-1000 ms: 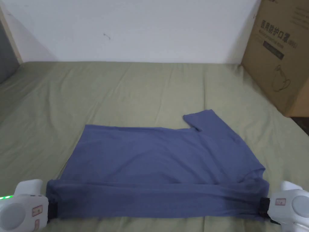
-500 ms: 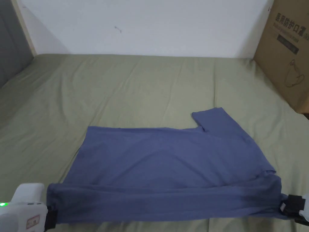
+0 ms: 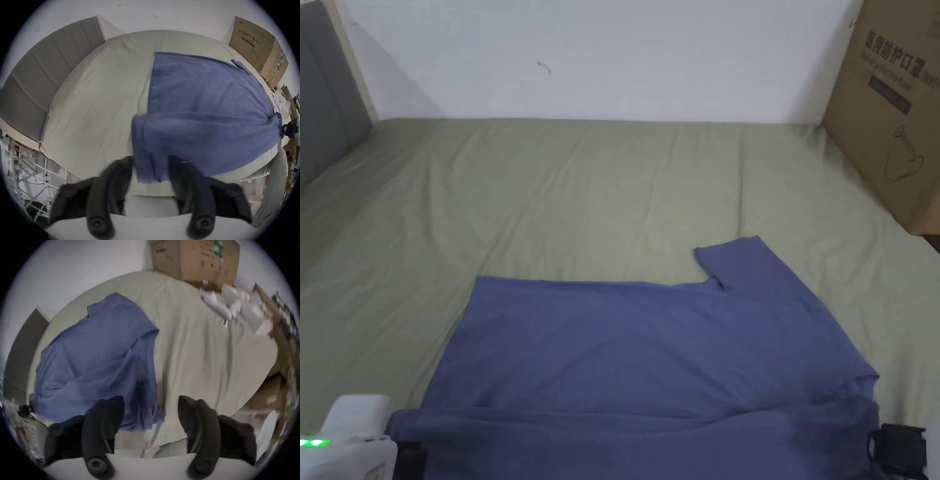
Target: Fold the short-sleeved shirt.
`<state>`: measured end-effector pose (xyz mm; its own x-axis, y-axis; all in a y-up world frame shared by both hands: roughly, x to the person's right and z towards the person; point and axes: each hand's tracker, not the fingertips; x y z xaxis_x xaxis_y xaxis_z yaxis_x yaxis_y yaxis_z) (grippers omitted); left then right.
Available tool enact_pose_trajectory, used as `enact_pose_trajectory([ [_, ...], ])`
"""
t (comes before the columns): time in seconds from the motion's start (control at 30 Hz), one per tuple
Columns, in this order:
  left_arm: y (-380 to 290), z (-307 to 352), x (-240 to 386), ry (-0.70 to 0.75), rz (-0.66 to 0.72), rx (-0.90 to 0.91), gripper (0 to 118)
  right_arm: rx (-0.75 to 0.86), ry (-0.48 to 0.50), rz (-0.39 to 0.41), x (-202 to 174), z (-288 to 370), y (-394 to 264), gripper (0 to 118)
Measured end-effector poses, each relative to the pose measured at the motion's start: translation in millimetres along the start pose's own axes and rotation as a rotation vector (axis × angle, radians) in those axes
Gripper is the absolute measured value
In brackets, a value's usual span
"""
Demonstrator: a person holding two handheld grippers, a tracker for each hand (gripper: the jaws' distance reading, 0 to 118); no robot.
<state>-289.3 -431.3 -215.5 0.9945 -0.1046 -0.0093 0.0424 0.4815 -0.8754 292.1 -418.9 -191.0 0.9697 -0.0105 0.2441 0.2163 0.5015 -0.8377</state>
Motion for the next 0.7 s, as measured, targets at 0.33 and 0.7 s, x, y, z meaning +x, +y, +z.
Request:
enact_pose_trajectory([
  [0.33,41,-15,20,-0.085,0.135,0.069,0,0.077,0.039,-0.014,-32,-10,45,0],
  [0.7,100,-40,46,-0.100,0.091,0.078,0,0.026,0.154,0.024,-53,-82,119,0],
])
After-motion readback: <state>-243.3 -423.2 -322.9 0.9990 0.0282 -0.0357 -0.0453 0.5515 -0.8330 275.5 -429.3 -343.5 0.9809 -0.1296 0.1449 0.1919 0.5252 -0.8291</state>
